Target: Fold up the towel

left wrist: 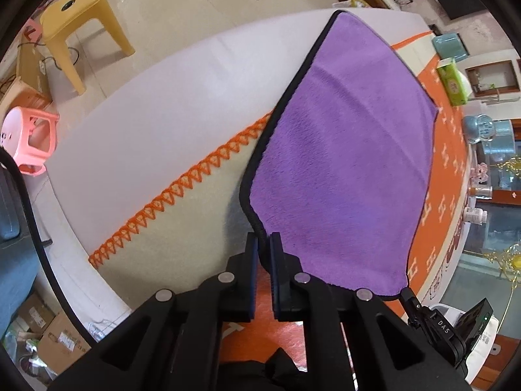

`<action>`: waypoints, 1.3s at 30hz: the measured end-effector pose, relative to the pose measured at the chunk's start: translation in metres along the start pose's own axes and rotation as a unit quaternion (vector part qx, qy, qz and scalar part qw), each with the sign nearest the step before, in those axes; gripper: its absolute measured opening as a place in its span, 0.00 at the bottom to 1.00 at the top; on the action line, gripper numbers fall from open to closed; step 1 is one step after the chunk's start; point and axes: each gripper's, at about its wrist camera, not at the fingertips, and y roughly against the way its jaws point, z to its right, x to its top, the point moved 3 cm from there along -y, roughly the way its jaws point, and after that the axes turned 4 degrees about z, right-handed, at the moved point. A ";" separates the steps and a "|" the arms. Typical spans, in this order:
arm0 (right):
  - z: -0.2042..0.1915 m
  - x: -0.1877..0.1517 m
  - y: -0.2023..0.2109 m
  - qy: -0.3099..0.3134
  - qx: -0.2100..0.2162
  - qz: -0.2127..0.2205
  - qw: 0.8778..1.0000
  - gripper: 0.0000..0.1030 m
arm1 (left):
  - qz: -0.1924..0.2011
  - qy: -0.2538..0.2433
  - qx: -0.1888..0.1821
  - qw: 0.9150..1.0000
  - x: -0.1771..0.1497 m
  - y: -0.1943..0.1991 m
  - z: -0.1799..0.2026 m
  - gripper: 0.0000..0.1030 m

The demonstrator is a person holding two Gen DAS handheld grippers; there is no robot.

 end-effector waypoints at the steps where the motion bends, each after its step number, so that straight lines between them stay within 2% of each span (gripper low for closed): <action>1: -0.001 0.001 0.002 0.002 0.004 0.005 1.000 0.05 | 0.004 -0.002 -0.004 1.000 0.000 0.003 0.001 0.04; 13: -0.025 0.018 0.036 0.029 0.053 0.063 0.996 0.05 | 0.058 -0.017 -0.054 0.997 0.020 0.050 0.023 0.04; 22: -0.048 0.039 0.059 0.044 0.096 0.107 0.989 0.05 | 0.114 -0.040 -0.084 0.989 0.051 0.083 0.049 0.04; 31: -0.081 0.079 0.071 0.060 0.131 0.151 0.978 0.04 | 0.170 -0.058 -0.113 0.977 0.099 0.110 0.078 0.04; 39: -0.114 0.119 0.058 0.075 0.146 0.172 0.971 0.04 | 0.202 -0.057 -0.112 0.971 0.154 0.105 0.101 0.04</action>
